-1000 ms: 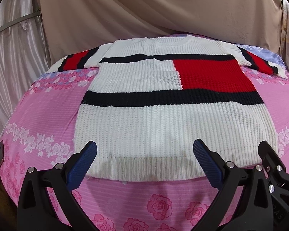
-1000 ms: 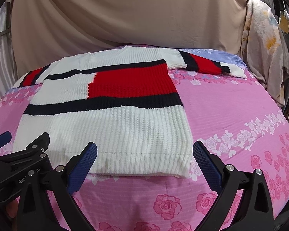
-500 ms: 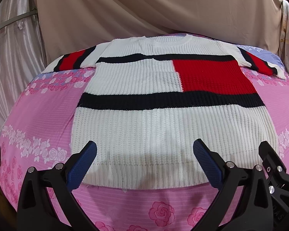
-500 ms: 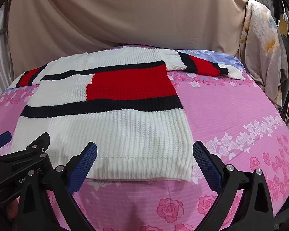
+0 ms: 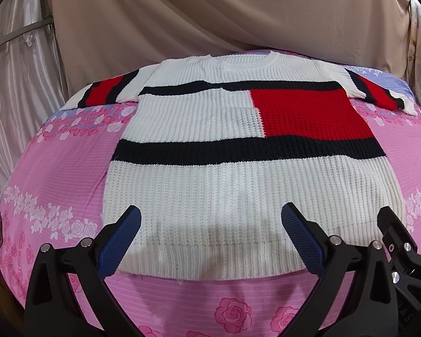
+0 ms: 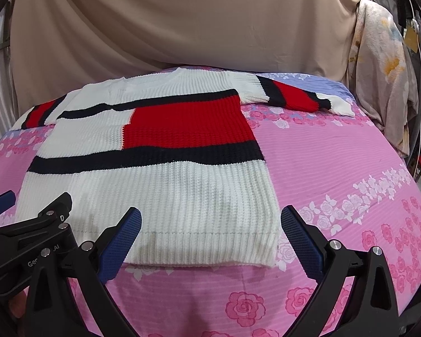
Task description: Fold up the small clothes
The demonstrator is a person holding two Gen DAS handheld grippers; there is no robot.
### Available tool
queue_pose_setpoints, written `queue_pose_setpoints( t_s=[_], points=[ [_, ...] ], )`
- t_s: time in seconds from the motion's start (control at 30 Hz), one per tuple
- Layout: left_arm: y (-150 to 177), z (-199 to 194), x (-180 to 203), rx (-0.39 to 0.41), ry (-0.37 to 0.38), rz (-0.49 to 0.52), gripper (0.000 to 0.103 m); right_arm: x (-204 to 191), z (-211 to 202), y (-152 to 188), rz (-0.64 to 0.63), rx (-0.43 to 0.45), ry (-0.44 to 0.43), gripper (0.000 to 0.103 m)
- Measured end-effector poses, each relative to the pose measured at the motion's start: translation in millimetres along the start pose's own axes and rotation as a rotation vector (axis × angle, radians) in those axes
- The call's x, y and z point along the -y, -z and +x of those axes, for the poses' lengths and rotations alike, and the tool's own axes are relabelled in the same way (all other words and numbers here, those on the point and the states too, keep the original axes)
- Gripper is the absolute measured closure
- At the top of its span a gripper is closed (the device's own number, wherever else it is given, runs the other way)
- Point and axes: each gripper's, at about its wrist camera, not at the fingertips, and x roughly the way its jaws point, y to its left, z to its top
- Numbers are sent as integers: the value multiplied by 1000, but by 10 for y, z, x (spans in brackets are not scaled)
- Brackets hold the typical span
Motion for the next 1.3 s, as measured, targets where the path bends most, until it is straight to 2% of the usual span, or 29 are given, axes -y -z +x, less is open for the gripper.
queue_pose_setpoints(
  t_s=[0.77, 0.87, 0.97, 1.07, 1.17, 1.3],
  points=[
    [-12, 7, -22, -5, -14, 1, 5, -33, 38, -6, 3, -7, -1, 5],
    [-19, 56, -30, -19, -7, -2, 5, -35, 91, -8, -1, -18, -12, 5],
    [-42, 132, -50, -37, 28, -13, 5, 23, 225, -51, 5, -56, -76, 5],
    [-89, 198, -101, -33, 32, -21, 5, 336, 387, -139, 87, -82, -92, 5],
    [-181, 294, -266, -26, 28, -56, 5, 877, 589, -308, 212, -94, -93, 5],
    [-327, 440, -517, -18, 61, -133, 5, 1677, 939, -643, 351, -78, -41, 5]
  ],
)
